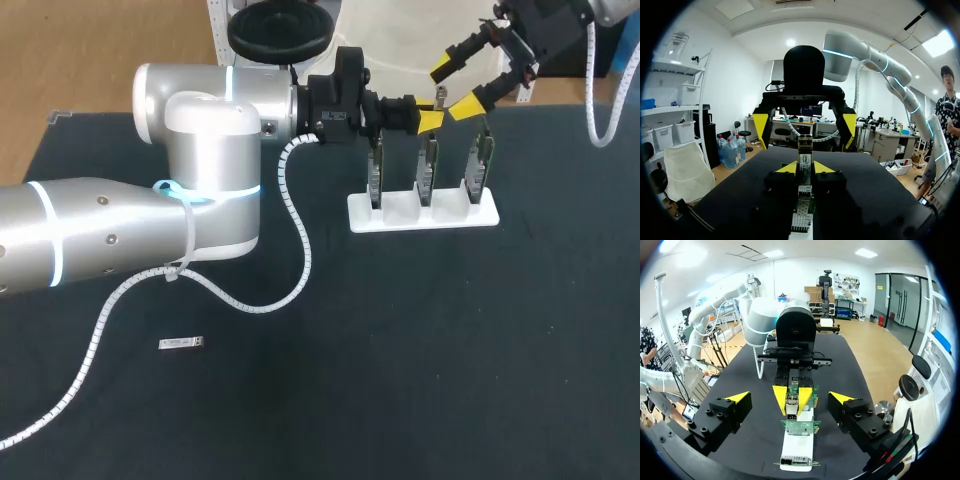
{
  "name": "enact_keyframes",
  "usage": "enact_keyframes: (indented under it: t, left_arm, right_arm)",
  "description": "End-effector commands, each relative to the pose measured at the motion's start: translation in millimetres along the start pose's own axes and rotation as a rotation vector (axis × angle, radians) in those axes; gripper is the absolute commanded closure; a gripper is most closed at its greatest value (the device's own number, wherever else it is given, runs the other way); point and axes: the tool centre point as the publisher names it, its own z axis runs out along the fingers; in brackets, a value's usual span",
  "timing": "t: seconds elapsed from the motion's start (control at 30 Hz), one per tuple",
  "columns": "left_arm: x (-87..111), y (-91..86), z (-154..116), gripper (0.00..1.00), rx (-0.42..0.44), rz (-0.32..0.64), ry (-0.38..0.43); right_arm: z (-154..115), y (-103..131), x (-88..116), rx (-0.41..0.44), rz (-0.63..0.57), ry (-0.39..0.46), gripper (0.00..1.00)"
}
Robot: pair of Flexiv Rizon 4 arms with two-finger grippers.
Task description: Pick up the optical module with the left hand, and insert it into the network port with the right hand.
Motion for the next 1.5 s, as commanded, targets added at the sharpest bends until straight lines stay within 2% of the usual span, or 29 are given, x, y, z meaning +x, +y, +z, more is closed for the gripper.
enact_keyframes:
  t: [0.03,0.6,0.63,0.67,0.7,0.73,1.5]
  left_arm:
    - [-0.3,-0.4,0.1,1.0,-0.003,-0.001,0.002]
    - [-0.3,-0.4,0.1,1.0,-0.003,-0.001,0.002]
    - [-0.3,-0.4,0.1,1.0,-0.003,-0.001,0.002]
    - [-0.3,-0.4,0.1,1.0,-0.003,-0.001,0.002]
    - [-0.3,-0.4,0.1,1.0,-0.003,-0.001,0.002]
    - [-0.3,-0.4,0.1,1.0,-0.003,-0.001,0.002]
    - [-0.3,-0.4,0.1,1.0,-0.003,-0.001,0.002]
  right_arm:
    - [1.5,4.3,-0.7,0.015,-0.002,0.002,0.0]
    - [3.2,2.5,-2.2,0.015,-0.004,-0.005,0.0]
    - [3.2,2.4,-2.3,0.015,-0.005,-0.005,0.05]
    - [3.2,2.3,-2.4,0.016,-0.006,-0.006,0.58]
    - [3.3,2.3,-2.5,0.017,-0.005,-0.009,0.84]
    - [3.3,2.2,-2.6,0.017,-0.006,-0.01,1.0]
    - [4.6,2.1,-2.0,0.019,-0.005,-0.009,1.0]
